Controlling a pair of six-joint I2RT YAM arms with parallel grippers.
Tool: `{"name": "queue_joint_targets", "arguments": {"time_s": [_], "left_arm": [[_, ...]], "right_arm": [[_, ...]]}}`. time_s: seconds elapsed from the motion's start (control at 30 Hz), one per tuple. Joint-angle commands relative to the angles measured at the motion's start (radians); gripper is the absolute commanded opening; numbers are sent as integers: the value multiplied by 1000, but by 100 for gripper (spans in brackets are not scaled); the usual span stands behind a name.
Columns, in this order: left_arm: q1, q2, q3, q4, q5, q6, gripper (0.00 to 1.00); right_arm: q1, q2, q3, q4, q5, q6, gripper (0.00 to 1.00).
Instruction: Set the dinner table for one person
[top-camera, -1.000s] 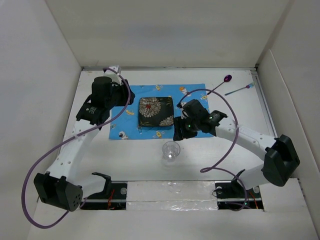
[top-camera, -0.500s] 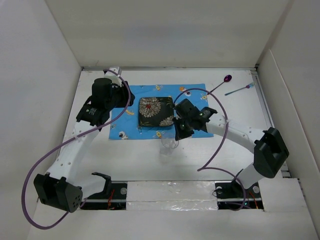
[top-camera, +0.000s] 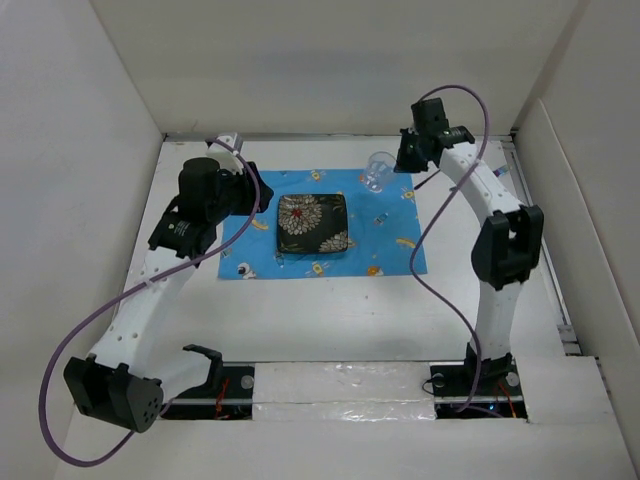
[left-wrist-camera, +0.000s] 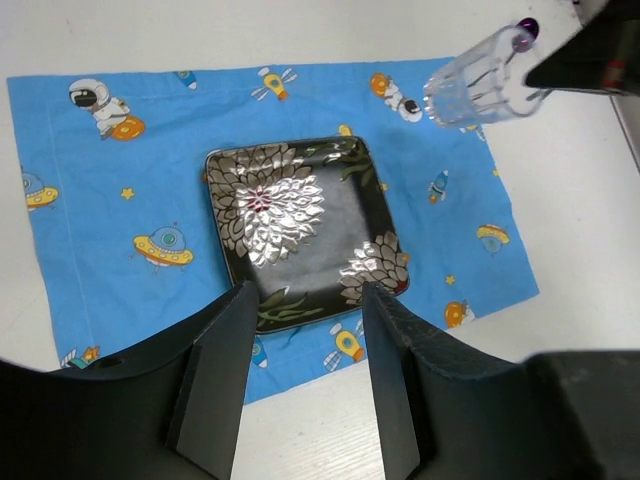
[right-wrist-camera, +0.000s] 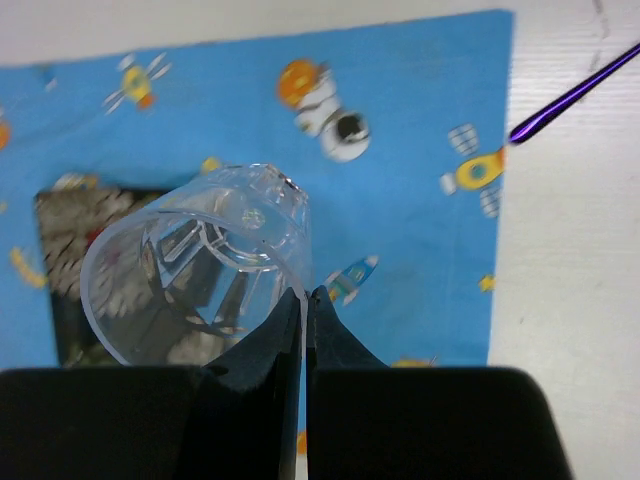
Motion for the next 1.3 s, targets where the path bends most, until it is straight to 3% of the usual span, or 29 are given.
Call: {"name": "queue_joint_targets", "arguments": {"time_s": [0.0, 0.17, 0.83, 0.97, 1.2, 1.27], "left_arm": [[1, -39, 12, 58, 41, 3, 43], [1, -28, 5, 71, 53, -6, 44], [1, 22, 0, 85, 56, -11, 44], [1, 24, 0, 85, 55, -11, 44], [1, 27, 11, 75, 43, -8, 44], [1, 30, 15, 71, 35, -5, 44]], "right_arm": [[-42, 119, 122, -87, 38, 11, 0], [-83, 255, 275, -116, 38, 27, 0], [-121, 411, 493, -167, 136, 79, 0], [-121, 409, 493, -155, 124, 86, 7], [-161, 328, 431, -77, 20, 118, 41], [-209, 271, 399, -6, -37, 135, 45]]}}
